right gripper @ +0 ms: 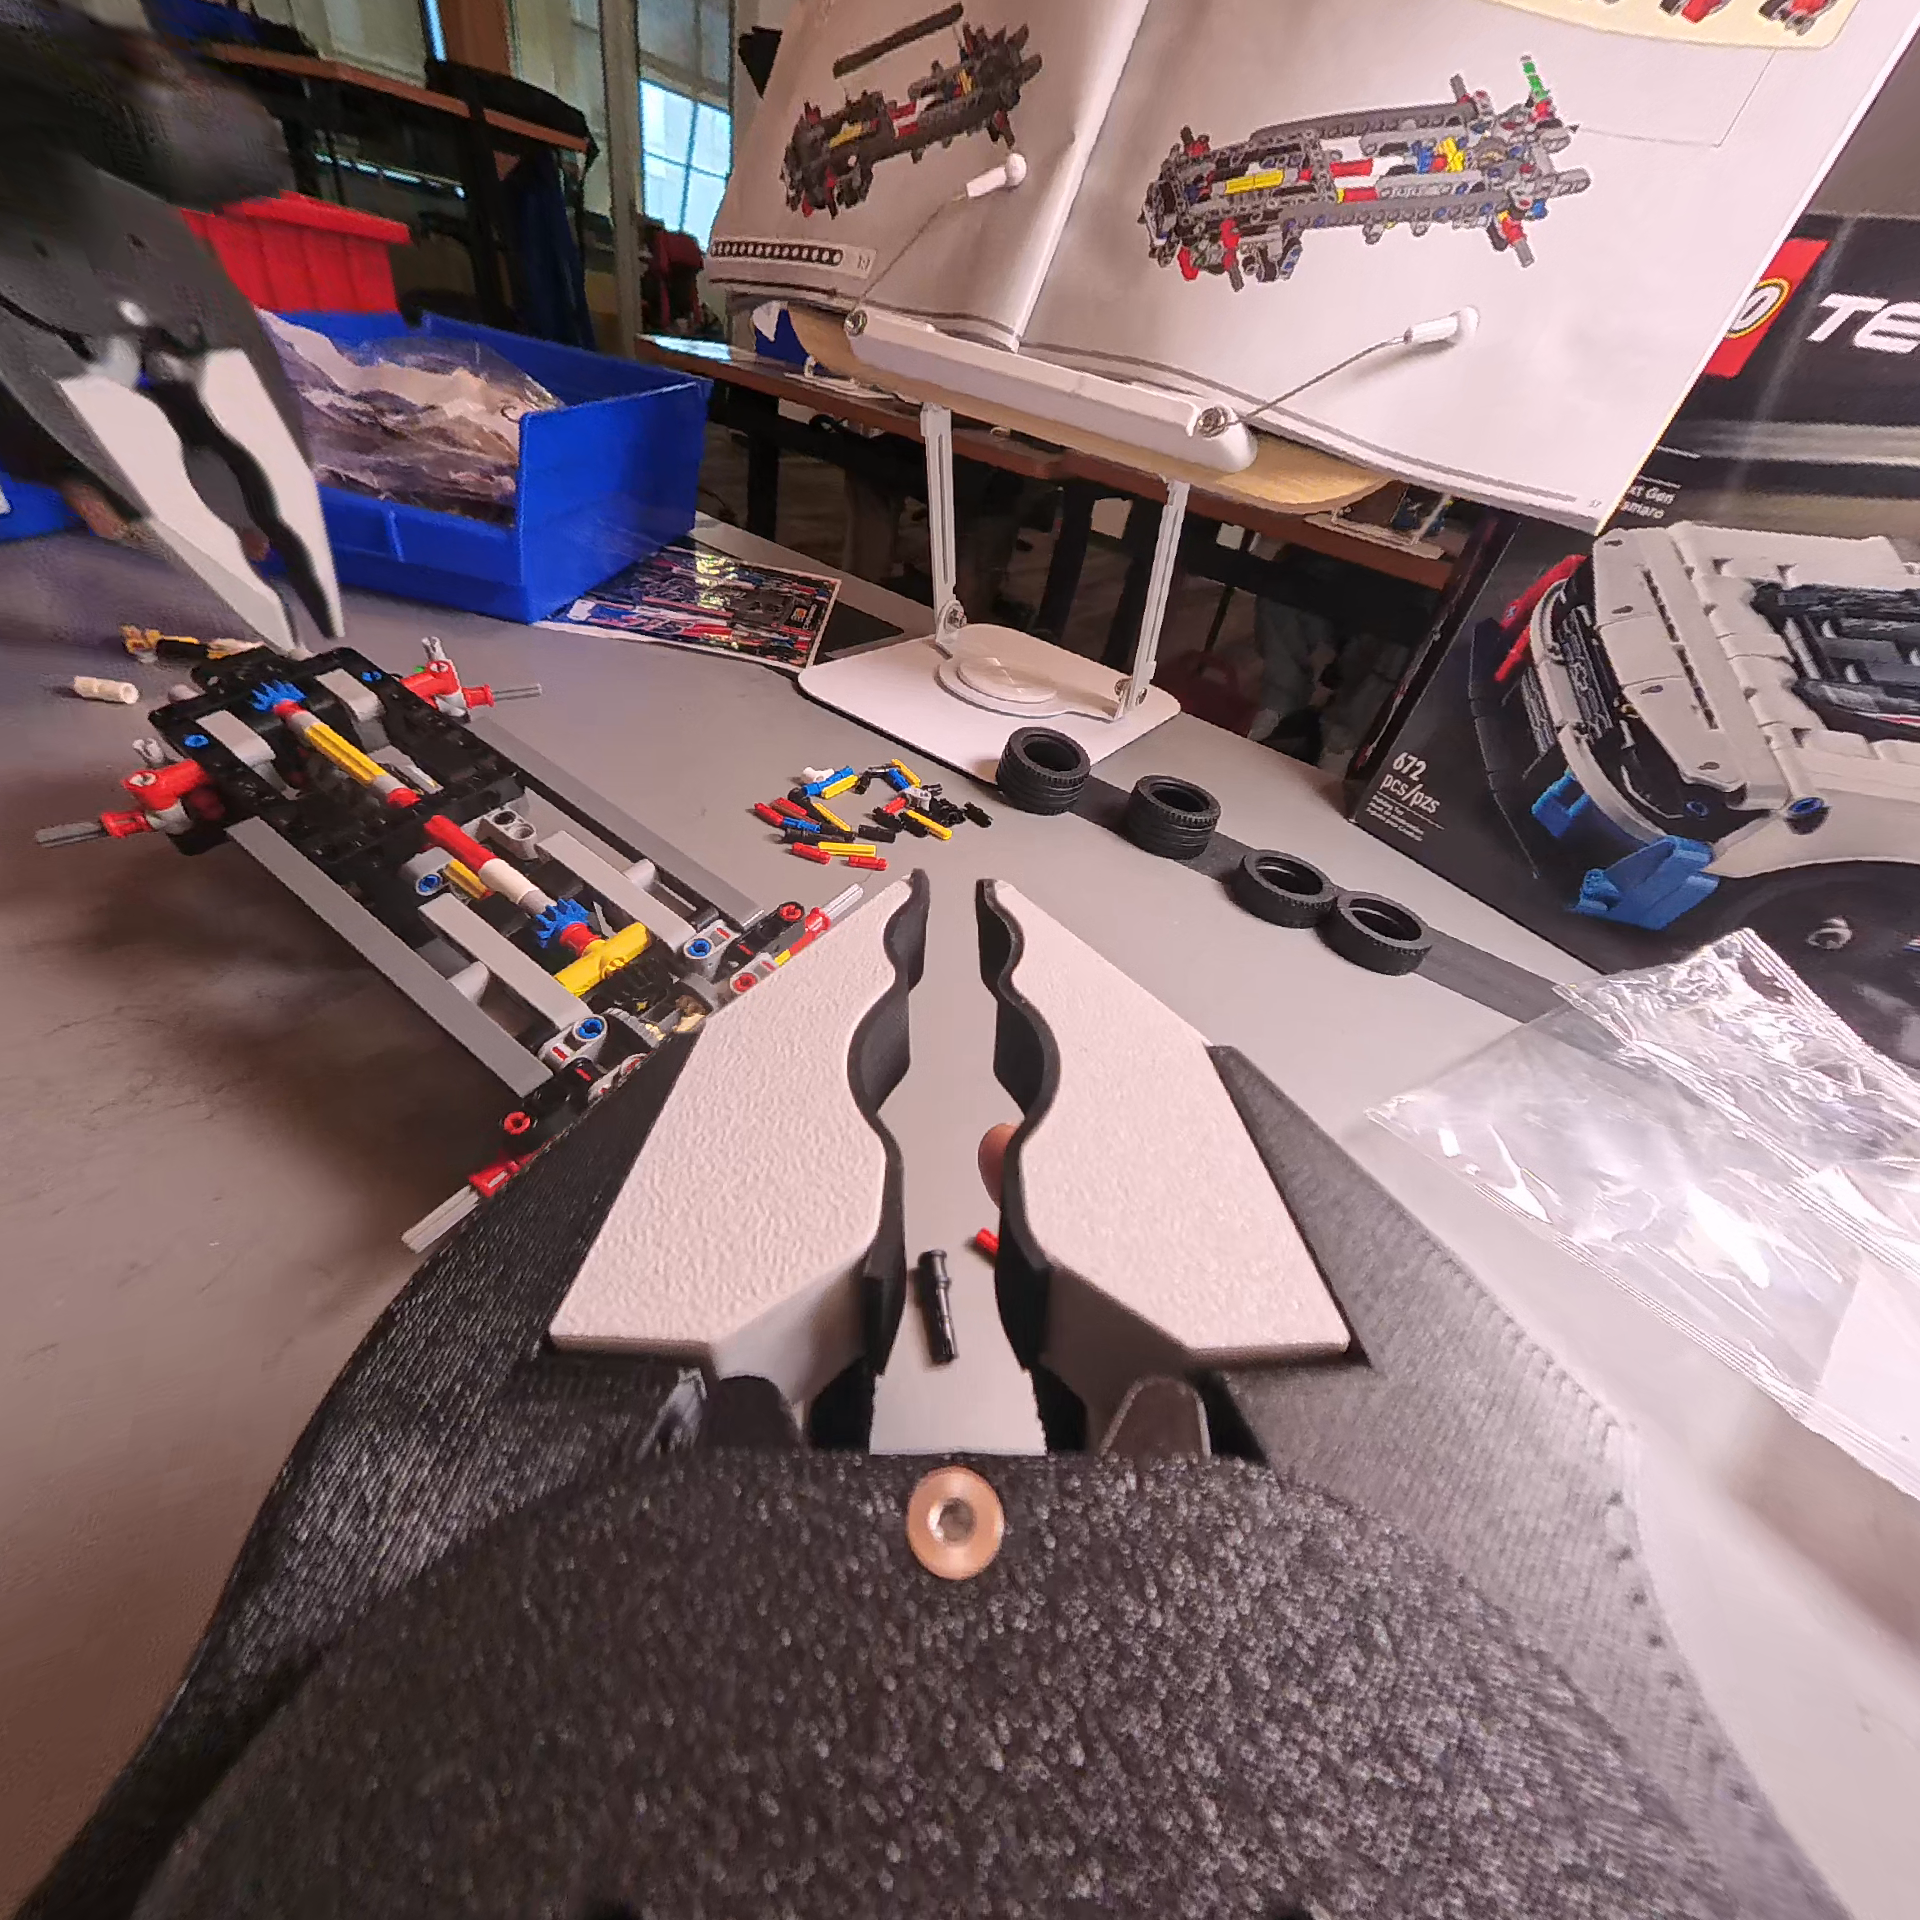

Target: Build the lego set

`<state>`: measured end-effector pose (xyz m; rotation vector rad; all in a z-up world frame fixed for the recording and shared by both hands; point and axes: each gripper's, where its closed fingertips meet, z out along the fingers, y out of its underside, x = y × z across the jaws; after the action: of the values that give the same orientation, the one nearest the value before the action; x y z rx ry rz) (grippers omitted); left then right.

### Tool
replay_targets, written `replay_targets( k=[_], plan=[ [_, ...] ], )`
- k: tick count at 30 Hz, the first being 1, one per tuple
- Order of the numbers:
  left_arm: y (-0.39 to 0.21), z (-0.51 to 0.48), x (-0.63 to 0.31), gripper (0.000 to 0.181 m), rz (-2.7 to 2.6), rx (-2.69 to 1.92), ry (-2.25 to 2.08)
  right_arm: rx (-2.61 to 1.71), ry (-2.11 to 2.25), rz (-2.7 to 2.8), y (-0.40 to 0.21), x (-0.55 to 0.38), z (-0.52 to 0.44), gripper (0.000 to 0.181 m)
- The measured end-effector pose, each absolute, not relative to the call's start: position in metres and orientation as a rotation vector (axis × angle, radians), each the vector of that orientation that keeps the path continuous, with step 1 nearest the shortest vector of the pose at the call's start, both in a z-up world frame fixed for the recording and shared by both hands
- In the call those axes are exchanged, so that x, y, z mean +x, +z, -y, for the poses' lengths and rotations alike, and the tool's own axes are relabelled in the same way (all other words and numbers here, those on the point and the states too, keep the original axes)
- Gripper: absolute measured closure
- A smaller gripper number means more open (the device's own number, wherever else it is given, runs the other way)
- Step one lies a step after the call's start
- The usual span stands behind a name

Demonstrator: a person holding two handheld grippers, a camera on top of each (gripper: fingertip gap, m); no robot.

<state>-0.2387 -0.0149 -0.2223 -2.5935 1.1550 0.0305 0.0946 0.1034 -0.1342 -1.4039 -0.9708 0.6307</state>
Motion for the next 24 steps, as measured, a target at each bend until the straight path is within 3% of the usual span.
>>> replay_targets(
  k=[11,24],
  plan=[
    [-0.236,0.007,-0.238,0.178,-1.137,-2.685,-0.020,-1.399,0.686,0.962,-0.130,0.100,-0.102,0.175],
    [-0.220,0.004,-0.235,0.179,-0.890,-2.642,-0.285,-1.360,0.689,0.963,-0.119,0.101,-0.095,0.175]
  ],
)
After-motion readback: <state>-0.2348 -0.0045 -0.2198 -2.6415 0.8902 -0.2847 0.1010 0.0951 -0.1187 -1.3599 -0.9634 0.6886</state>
